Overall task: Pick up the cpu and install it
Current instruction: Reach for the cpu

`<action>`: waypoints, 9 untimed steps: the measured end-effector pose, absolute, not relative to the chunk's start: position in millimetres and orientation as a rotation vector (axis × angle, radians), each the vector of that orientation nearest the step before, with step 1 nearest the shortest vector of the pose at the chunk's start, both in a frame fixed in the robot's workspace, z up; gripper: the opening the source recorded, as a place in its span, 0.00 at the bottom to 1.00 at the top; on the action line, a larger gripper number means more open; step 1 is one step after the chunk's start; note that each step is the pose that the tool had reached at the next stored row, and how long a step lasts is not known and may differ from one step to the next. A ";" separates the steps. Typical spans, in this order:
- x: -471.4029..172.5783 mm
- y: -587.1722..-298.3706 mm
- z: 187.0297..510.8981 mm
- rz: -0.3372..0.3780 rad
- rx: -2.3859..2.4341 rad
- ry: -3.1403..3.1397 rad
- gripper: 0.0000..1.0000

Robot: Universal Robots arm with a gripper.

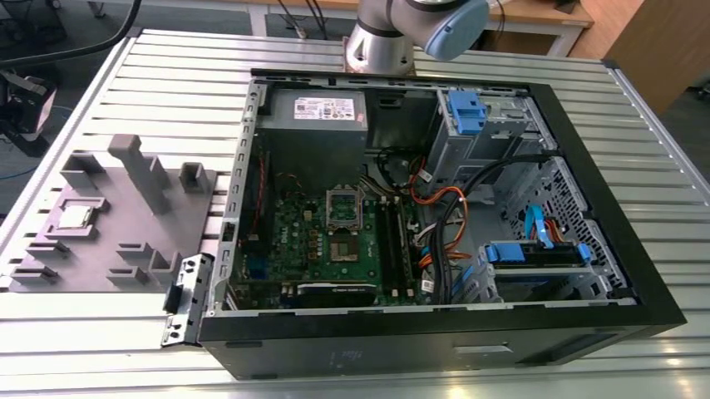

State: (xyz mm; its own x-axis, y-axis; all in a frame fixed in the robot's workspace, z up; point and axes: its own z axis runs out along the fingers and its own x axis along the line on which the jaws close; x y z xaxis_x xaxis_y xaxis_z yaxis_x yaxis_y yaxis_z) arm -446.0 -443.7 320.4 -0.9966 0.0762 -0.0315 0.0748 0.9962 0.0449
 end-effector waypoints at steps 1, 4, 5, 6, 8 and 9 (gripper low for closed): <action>-446.0 -443.7 320.3 0.068 0.117 3.105 0.11; -446.0 -443.7 320.2 0.068 0.117 3.105 0.11; -446.0 -443.7 319.7 0.068 0.117 3.105 0.11; -446.0 -443.7 319.1 0.068 0.117 3.105 0.11; -446.0 -443.7 318.5 0.068 0.117 3.105 0.11; -446.1 -443.7 318.5 0.068 0.118 3.106 0.11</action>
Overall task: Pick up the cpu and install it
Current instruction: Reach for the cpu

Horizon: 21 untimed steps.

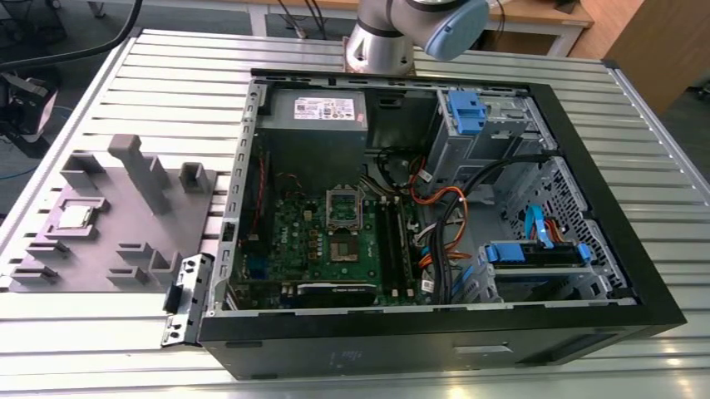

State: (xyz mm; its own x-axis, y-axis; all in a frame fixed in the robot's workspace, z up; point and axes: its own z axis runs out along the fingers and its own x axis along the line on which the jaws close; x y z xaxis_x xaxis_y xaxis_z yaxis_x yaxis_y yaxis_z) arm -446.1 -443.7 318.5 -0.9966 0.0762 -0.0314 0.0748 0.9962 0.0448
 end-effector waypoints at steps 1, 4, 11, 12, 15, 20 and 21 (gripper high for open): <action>-446.0 -443.7 317.7 0.068 0.117 3.105 0.11; -446.0 -443.7 317.0 0.068 0.117 3.105 0.11; -446.0 -443.7 314.0 0.068 0.117 3.105 0.11; -446.0 -443.7 313.9 0.068 0.117 3.105 0.11; -446.0 -443.7 313.9 0.068 0.117 3.105 0.11; -446.7 -443.7 311.5 0.069 0.118 3.105 0.11; -447.1 -443.7 310.3 0.068 0.118 3.105 0.11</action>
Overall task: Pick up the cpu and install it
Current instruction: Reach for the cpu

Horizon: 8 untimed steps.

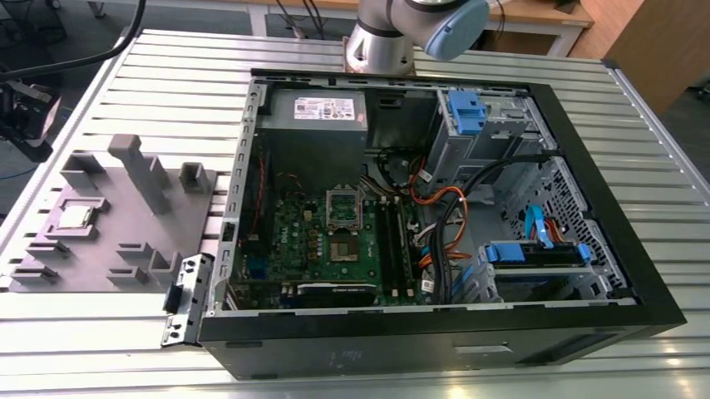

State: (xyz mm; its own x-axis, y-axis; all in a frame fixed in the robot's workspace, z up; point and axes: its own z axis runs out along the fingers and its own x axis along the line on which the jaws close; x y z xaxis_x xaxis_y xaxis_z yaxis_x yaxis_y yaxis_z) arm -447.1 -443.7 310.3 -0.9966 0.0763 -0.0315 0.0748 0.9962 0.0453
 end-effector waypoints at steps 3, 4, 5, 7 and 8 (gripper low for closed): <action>-449.5 -443.7 305.9 0.068 0.118 3.105 0.11; -450.2 -443.7 304.1 0.069 0.118 3.105 0.11; -450.8 -443.7 302.4 0.069 0.117 3.105 0.11; -451.5 -443.8 299.3 0.069 0.117 3.105 0.11; -451.7 -443.8 298.4 0.069 0.117 3.105 0.11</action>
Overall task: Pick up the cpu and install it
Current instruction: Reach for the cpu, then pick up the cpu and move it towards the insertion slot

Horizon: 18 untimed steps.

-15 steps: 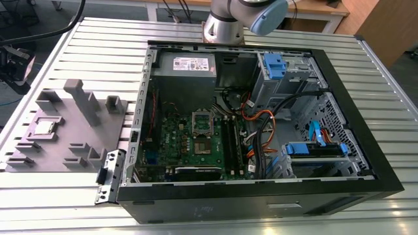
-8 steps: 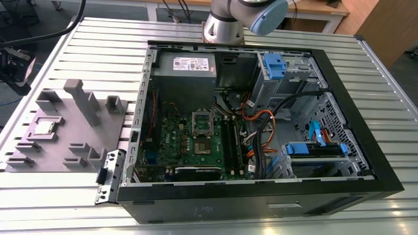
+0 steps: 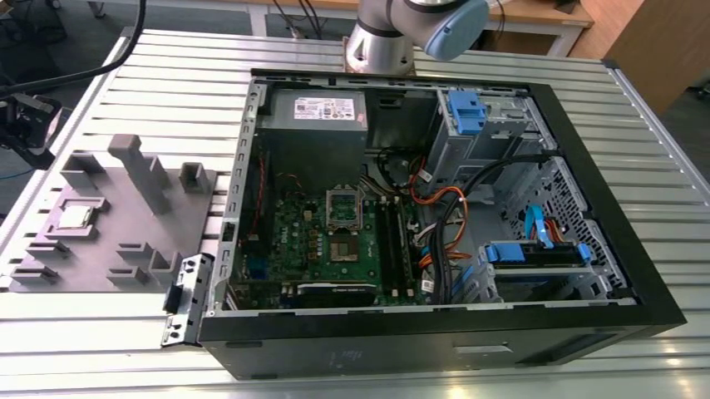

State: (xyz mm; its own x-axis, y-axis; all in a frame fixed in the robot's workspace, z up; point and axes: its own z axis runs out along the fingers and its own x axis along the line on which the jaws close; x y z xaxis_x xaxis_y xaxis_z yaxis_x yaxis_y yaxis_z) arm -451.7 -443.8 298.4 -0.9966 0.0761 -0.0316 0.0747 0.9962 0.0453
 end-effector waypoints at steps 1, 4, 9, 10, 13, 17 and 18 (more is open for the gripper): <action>-451.8 -443.7 298.3 0.068 0.117 3.106 0.11; -451.8 -443.7 297.6 0.069 0.118 3.105 0.11; -451.8 -443.7 296.3 0.069 0.117 3.105 0.11; -451.8 -443.7 296.0 0.069 0.117 3.105 0.11; -451.8 -443.7 295.3 0.068 0.117 3.105 0.11; -451.8 -443.7 295.0 0.069 0.117 3.105 0.11; -451.7 -443.7 294.9 0.069 0.118 3.106 0.11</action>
